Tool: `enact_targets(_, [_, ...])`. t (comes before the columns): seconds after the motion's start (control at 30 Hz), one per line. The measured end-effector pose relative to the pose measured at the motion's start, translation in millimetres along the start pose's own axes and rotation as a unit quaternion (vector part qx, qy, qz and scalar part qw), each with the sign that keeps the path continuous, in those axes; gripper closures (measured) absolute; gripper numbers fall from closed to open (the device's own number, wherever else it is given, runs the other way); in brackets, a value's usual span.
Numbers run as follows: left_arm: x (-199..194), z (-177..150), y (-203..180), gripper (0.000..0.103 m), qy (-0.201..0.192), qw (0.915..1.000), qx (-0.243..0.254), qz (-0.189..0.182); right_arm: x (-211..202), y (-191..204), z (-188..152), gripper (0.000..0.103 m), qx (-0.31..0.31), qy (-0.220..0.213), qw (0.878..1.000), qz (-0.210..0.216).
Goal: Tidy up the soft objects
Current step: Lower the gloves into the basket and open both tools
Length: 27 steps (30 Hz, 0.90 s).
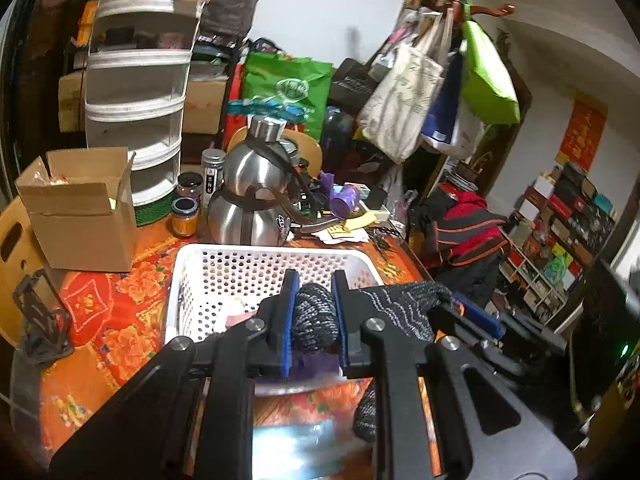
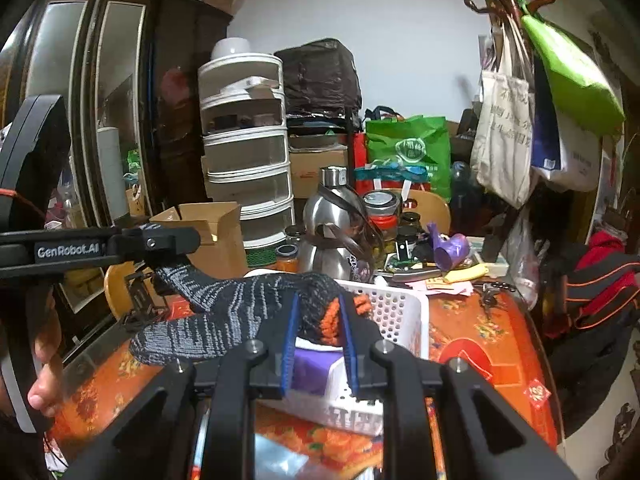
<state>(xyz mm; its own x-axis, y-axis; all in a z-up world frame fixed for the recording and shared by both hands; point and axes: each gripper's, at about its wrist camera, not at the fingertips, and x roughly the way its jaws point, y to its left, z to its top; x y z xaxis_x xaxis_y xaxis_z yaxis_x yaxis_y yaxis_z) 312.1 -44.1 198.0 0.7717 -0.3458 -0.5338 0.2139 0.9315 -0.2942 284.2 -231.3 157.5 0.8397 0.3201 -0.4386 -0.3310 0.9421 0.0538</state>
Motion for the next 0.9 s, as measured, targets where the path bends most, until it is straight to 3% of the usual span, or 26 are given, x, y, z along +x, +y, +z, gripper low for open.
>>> enact_targets(0.27, [84.7,14.6,19.5,0.088,0.037,0.9984,-0.016,0.040,72.7,-24.6,-2.5,0.085,0.010,0.034,0.999,-0.018])
enact_targets(0.5, [144.7,-16.9,47.4,0.088,0.080,0.9939,-0.020,0.073,123.8,-28.9,-32.8,0.085,-0.005,0.078,0.997,-0.027])
enact_targets(0.83, [169.2,-43.8,67.2,0.086,0.107,0.9908,-0.021,0.080,142.5,-27.0,-52.4,0.083,-0.024,0.093,0.995,-0.026])
enact_targets(0.9, [169.7,-47.9,67.6,0.082,0.106,0.9907,-0.012,0.084,140.8,-27.1,-52.7,0.075,-0.020,0.087,0.996,-0.032])
